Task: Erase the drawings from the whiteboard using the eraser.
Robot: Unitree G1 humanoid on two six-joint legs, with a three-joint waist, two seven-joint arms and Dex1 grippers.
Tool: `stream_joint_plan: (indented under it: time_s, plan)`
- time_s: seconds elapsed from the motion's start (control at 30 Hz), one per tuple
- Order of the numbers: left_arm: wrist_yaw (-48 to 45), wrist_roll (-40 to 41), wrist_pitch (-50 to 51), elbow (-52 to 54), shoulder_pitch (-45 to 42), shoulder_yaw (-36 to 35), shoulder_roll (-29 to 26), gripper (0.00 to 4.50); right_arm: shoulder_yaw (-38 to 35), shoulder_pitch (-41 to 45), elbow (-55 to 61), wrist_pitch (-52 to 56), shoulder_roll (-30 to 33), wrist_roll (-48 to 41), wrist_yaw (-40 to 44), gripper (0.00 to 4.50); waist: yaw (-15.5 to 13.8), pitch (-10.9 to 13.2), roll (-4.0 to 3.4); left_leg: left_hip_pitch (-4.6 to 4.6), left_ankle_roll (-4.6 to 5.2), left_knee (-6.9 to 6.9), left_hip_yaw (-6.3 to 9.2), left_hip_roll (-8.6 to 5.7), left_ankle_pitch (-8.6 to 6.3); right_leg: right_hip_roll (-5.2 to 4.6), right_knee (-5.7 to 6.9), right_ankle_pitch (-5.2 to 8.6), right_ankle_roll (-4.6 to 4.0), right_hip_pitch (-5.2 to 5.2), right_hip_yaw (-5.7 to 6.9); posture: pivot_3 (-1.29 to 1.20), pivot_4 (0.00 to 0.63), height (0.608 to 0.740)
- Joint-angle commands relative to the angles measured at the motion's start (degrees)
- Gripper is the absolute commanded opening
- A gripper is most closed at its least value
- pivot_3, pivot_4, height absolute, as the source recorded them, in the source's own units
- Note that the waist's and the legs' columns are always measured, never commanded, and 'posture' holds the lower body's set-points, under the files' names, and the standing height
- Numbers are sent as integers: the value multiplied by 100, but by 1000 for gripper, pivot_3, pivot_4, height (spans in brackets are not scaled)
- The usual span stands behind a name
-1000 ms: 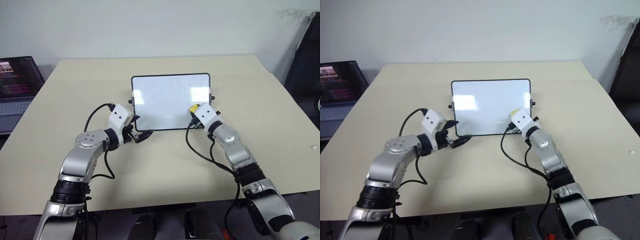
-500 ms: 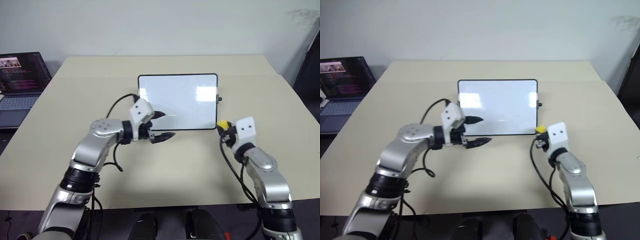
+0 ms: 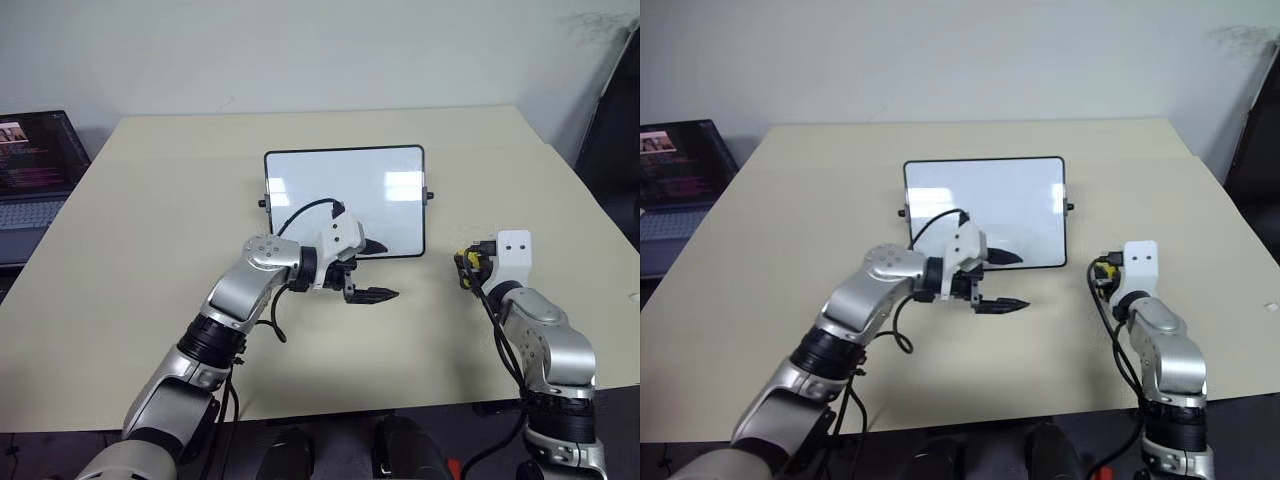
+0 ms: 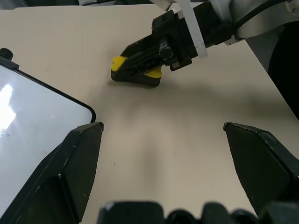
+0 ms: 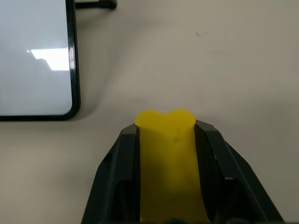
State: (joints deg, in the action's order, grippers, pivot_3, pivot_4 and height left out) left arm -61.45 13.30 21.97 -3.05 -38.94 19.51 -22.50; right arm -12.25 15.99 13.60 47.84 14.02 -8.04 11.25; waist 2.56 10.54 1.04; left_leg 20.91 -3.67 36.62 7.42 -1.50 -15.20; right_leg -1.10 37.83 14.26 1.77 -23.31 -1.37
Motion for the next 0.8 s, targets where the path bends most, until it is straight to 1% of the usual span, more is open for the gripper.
stream_joint_plan:
  time_s: [0.03,0.2,0.23,0.3,0.33,0.37,0.47,0.5,0.63,0.7,0.8]
  plan:
    - [-14,-42,-77,157,43,-47,-47,4500,-163,70,35,-14,130,-117,-1,1228,0,0,0,0,1,0,0,0,0,0,0,0,0,0,0,0,150,740]
    - [34,-40,31,336,188,-65,-75,4500,-176,60,-40,-72,221,-158,13,1228,-1,0,0,-1,2,0,0,3,-1,0,1,0,0,0,0,0,150,740]
    - [45,-40,44,369,214,-68,-78,4500,-179,59,-52,-94,231,-160,12,1944,-2,0,0,-1,2,0,0,4,-1,0,1,0,0,0,0,0,150,740]
    - [68,-39,80,423,245,-65,-72,4500,-234,68,-67,-108,212,-229,16,2469,-3,0,0,0,2,1,0,3,-1,0,1,0,0,0,0,0,150,740]
    - [85,-36,101,451,263,-65,-71,4500,-253,75,-70,-141,218,-240,2,2820,-4,0,0,-1,2,1,-1,3,-1,0,1,0,0,0,-1,0,150,740]
    - [108,-33,120,475,279,-67,-68,4500,-278,84,-69,-174,214,-263,-10,3267,-4,0,0,-1,2,1,-1,3,-1,0,1,0,0,0,-1,0,150,740]
    - [193,-20,185,527,349,-111,-69,4500,-327,111,-57,-281,218,-326,-24,4343,-2,0,0,-1,2,0,-1,4,-1,0,1,0,0,0,-1,0,150,740]
    - [246,-33,176,541,379,-129,-63,4500,-354,127,-47,-333,212,-350,-24,4472,-2,0,-1,-2,2,0,-2,4,-1,0,1,0,0,0,-2,0,150,740]
    - [641,-24,165,667,583,-428,-95,4500,-391,153,322,-859,202,-429,64,4472,-1,1,-1,-2,2,1,-1,6,-1,1,3,0,0,0,-1,0,150,740]
    - [1089,19,176,813,837,-838,-104,4500,-358,21,706,-1049,160,-446,37,4472,8,1,-2,-3,2,0,-2,10,-1,1,2,0,0,0,-2,0,150,740]
    - [1733,111,263,1255,1514,-1453,-93,4500,-161,-531,1237,-1600,105,-313,42,4472,3,1,-2,-2,1,-2,5,19,-1,-2,1,1,1,-1,0,0,150,740]
